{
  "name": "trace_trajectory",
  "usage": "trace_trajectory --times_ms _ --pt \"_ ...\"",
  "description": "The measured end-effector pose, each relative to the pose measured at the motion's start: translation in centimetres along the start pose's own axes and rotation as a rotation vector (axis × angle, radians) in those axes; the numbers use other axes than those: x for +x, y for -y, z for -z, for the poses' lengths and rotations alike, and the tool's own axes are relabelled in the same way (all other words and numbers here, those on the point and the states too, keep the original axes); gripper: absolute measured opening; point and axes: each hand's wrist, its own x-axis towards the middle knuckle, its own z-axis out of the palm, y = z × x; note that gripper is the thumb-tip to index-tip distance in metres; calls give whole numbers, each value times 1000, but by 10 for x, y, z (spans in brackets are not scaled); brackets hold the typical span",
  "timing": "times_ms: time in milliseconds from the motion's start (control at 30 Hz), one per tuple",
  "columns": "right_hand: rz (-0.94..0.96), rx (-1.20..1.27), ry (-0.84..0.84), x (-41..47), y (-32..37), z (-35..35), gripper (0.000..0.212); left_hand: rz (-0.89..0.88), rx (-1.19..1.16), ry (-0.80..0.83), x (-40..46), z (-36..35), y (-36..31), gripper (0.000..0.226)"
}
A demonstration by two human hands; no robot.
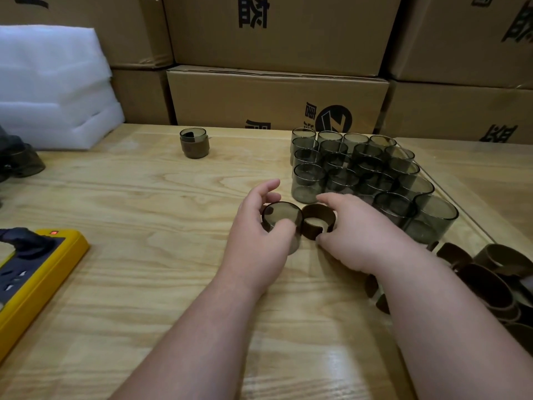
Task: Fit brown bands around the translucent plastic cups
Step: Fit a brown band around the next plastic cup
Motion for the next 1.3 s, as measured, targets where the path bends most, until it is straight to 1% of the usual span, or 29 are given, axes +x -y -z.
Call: trace_trajectory --times_ms 100,233,333,433,567,700,800,900,1067,1167,1300 --pt "50 -30 16 0 1 -4 73 -2 -9 4 0 0 -1 62" --pt "-20 18 8 1 1 -2 67 -12 -14 -3 0 0 0 61" --pt "-32 98 -96 3 0 1 70 -30 -32 6 0 0 2 58" --pt "33 184 -207 3 3 4 69 -58 -81 -31 -1 1 2 55" --pt "154 261 -249 -3 13 6 65 -104 -121 -83 -1 3 -2 41" --pt "233 351 -292 -8 20 7 67 -124 -101 -118 -1 5 -4 32" --pt "267 434 -284 -11 25 8 67 -139 -64 -152 1 10 -5 30" --pt "314 486 -238 -14 28 10 66 -160 -36 -161 3 15 -6 34" --pt "363 518 -181 -17 29 14 67 -182 -32 -147 3 18 -7 34" --pt "372 547 -176 -18 28 16 65 -179 -24 -152 4 20 -7 38" --pt "371 517 -159 -19 26 17 61 -168 -13 -148 5 21 -6 37"
